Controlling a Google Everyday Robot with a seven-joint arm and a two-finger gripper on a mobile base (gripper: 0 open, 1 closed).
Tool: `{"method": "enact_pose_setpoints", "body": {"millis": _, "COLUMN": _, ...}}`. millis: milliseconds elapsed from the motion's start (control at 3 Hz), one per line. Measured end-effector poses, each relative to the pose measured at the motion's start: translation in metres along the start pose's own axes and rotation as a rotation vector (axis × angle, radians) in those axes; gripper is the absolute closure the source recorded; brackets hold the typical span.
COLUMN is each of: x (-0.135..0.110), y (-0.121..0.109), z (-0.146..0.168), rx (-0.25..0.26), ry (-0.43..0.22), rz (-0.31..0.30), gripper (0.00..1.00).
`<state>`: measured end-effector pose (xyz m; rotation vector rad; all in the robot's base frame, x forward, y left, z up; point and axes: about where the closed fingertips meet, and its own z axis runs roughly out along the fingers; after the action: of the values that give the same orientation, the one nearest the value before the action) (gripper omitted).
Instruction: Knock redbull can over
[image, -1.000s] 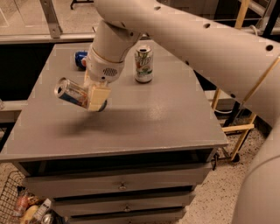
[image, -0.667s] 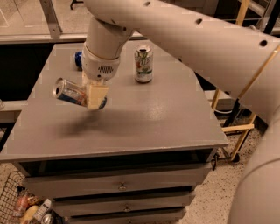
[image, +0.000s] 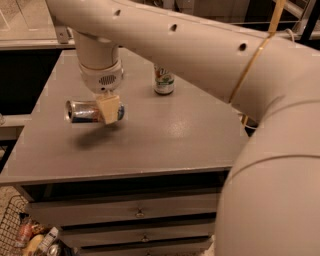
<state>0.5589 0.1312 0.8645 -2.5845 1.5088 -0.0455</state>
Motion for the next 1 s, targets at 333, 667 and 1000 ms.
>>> {"method": "enact_pose_setpoints", "body": {"millis": 333, "x": 0.005, "y": -0.012, "z": 0.017, "rx": -0.037, "ry": 0.035, "rz": -0.048, "gripper": 1.00}}
{"method": "enact_pose_setpoints", "body": {"millis": 667, "x": 0.006, "y": -0.020, "z": 0.035, "rx": -0.079, "ry": 0.029, "rz": -0.084, "gripper": 1.00}}
{"method": "enact_pose_setpoints", "body": {"millis": 1000, "x": 0.006, "y": -0.022, "z": 0.040, "rx": -0.094, "ry": 0.017, "rz": -0.096, "gripper": 1.00}}
